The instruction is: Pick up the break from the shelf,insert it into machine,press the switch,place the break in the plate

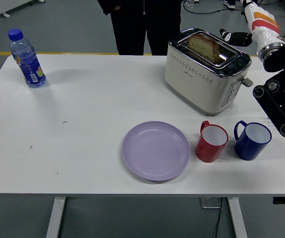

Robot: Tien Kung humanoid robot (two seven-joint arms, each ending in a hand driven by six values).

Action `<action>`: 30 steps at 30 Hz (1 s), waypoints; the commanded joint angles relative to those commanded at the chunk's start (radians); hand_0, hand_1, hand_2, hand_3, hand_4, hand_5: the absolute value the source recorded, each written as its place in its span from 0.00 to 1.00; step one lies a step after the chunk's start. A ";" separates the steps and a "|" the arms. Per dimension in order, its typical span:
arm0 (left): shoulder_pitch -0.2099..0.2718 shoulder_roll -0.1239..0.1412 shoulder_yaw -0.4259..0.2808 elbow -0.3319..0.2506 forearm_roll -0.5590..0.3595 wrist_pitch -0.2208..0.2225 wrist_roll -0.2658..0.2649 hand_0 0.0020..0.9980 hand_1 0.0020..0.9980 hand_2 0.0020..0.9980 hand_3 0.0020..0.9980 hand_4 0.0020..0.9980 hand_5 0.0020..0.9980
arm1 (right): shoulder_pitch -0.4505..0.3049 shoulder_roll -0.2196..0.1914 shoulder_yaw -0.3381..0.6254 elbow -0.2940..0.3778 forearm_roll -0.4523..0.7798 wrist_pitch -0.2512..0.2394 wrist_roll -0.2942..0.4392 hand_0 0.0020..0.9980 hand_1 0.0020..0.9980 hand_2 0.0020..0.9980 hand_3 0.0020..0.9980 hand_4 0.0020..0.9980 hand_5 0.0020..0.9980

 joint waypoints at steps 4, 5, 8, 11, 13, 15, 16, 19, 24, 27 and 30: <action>0.002 -0.001 -0.002 0.000 0.001 0.000 0.000 0.70 0.58 0.72 0.68 0.52 0.96 | -0.044 -0.044 0.021 0.059 0.017 -0.009 0.000 0.61 0.59 0.70 0.82 0.68 0.22; 0.003 -0.002 -0.005 0.000 0.003 0.000 0.000 0.70 0.58 0.72 0.68 0.52 0.96 | -0.058 -0.057 0.026 0.077 0.021 -0.012 -0.001 0.61 0.59 0.70 0.82 0.68 0.22; 0.004 -0.002 -0.005 0.000 0.003 -0.001 0.000 0.70 0.58 0.72 0.68 0.52 0.96 | -0.098 -0.089 0.038 0.124 0.027 -0.025 -0.006 0.61 0.59 0.70 0.82 0.68 0.22; 0.006 -0.004 -0.011 0.000 0.010 -0.001 0.002 0.70 0.58 0.72 0.68 0.52 0.96 | -0.156 -0.132 0.046 0.180 0.038 -0.047 -0.018 0.39 0.44 0.52 0.74 0.49 0.12; 0.008 -0.004 -0.012 0.000 0.008 -0.001 0.001 0.70 0.58 0.72 0.68 0.52 0.96 | -0.187 -0.152 0.049 0.205 0.041 -0.048 -0.021 0.39 0.44 0.52 0.74 0.49 0.12; 0.009 -0.005 -0.013 0.000 0.010 -0.001 0.002 0.70 0.58 0.72 0.68 0.51 0.96 | -0.212 -0.167 0.048 0.222 0.041 -0.050 -0.024 0.31 0.39 0.47 0.69 0.42 0.03; 0.010 -0.006 -0.016 0.000 0.013 -0.001 0.002 0.70 0.58 0.72 0.68 0.51 0.96 | -0.231 -0.177 0.044 0.232 0.037 -0.051 -0.028 0.31 0.39 0.47 0.69 0.42 0.03; 0.012 -0.008 -0.016 0.000 0.016 -0.002 0.003 0.70 0.58 0.72 0.68 0.51 0.96 | -0.266 -0.187 0.038 0.241 0.028 -0.050 -0.029 0.31 0.39 0.47 0.69 0.42 0.03; 0.017 -0.011 -0.023 0.000 0.027 -0.003 0.006 0.70 0.58 0.72 0.68 0.51 0.96 | -0.300 -0.188 0.028 0.236 0.014 -0.055 -0.027 0.31 0.35 0.43 0.60 0.43 0.00; 0.019 -0.013 -0.025 0.000 0.030 -0.003 0.007 0.70 0.58 0.72 0.68 0.51 0.96 | -0.314 -0.191 0.023 0.235 0.007 -0.059 -0.026 0.32 0.33 0.41 0.58 0.43 0.00; 0.020 -0.013 -0.027 0.000 0.032 -0.003 0.007 0.70 0.58 0.72 0.68 0.51 0.96 | -0.323 -0.193 0.021 0.232 0.003 -0.059 -0.027 0.32 0.33 0.41 0.58 0.43 0.00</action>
